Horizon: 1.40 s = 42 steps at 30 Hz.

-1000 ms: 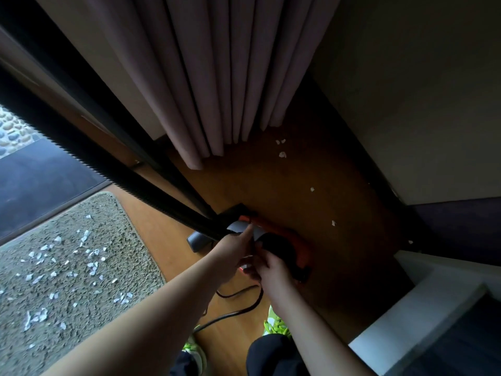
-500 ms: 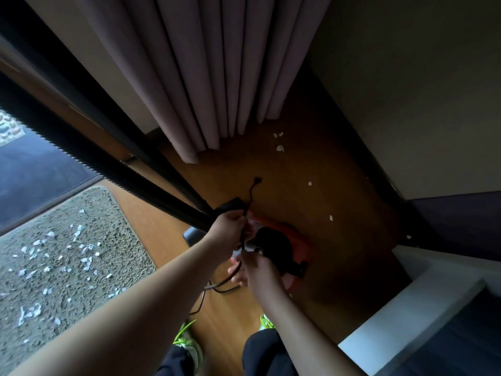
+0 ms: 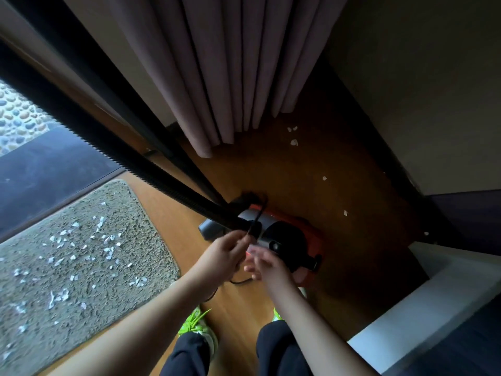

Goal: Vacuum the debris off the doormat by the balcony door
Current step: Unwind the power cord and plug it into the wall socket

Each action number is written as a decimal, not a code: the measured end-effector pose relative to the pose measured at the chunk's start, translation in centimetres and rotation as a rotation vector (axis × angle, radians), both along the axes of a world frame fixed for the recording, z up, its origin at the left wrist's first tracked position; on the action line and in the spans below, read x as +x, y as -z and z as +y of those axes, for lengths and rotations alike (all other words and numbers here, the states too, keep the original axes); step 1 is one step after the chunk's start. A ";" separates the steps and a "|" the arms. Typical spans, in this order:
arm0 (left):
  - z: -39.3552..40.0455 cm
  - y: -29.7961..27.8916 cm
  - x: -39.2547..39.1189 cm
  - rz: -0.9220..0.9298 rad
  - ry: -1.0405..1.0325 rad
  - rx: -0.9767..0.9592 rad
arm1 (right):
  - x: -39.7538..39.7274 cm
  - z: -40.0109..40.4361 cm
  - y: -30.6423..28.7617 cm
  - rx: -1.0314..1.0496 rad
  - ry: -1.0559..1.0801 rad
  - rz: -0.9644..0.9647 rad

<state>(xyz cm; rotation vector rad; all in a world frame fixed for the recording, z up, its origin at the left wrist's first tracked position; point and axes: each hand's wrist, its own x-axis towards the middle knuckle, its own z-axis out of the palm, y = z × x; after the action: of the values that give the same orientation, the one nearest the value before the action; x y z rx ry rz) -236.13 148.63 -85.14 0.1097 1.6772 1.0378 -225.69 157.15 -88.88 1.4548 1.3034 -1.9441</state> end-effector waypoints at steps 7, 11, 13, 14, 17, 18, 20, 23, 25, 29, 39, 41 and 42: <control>-9.0 -0.1 4.0 0.221 0.404 -0.086 | 1.6 -4.9 -3.3 -0.411 0.476 0.044; -13.4 -0.2 5.9 0.213 0.447 -0.149 | 1.6 -4.7 -5.5 -0.529 0.754 0.141; -15.8 -0.4 6.6 0.209 0.498 -0.243 | 1.2 -4.4 -6.3 -0.507 0.785 0.091; -17.1 -0.5 7.0 0.208 0.530 -0.295 | 1.2 -4.4 -6.3 -0.480 0.762 0.035; -20.4 -1.3 7.8 0.204 0.591 -0.456 | 1.9 -5.8 -6.1 -0.364 0.501 -0.123; -21.1 -1.6 8.0 0.238 0.615 -0.525 | 2.3 -6.6 -5.9 -0.325 0.382 -0.167; -22.7 -1.6 8.4 0.356 0.681 -0.633 | 3.6 -7.9 -5.8 -0.265 0.157 -0.250; -24.9 -0.9 8.8 0.492 0.797 -0.690 | 5.5 -9.5 -5.7 -0.187 -0.119 -0.311; -26.4 0.6 8.3 0.628 0.865 -0.620 | 6.4 -10.0 -5.2 -0.143 -0.222 -0.318; -29.3 1.1 5.0 0.721 0.851 -0.639 | 7.4 -10.7 -5.1 -0.090 -0.294 -0.360; -29.1 -11.6 9.8 0.007 0.213 -0.399 | 8.4 -13.0 -9.5 -0.241 0.292 -0.314; -28.5 -14.7 11.1 -0.001 0.209 -0.313 | 9.8 -13.5 -10.6 -0.262 0.207 -0.315; -27.9 -16.2 11.6 -0.023 0.187 -0.264 | 10.5 -13.6 -11.1 -0.250 0.121 -0.327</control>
<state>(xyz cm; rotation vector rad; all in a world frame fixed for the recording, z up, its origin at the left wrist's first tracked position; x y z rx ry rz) -224.54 120.69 -68.98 0.0798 1.7310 0.6706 -215.17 143.55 -77.76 1.6650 0.8169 -1.7687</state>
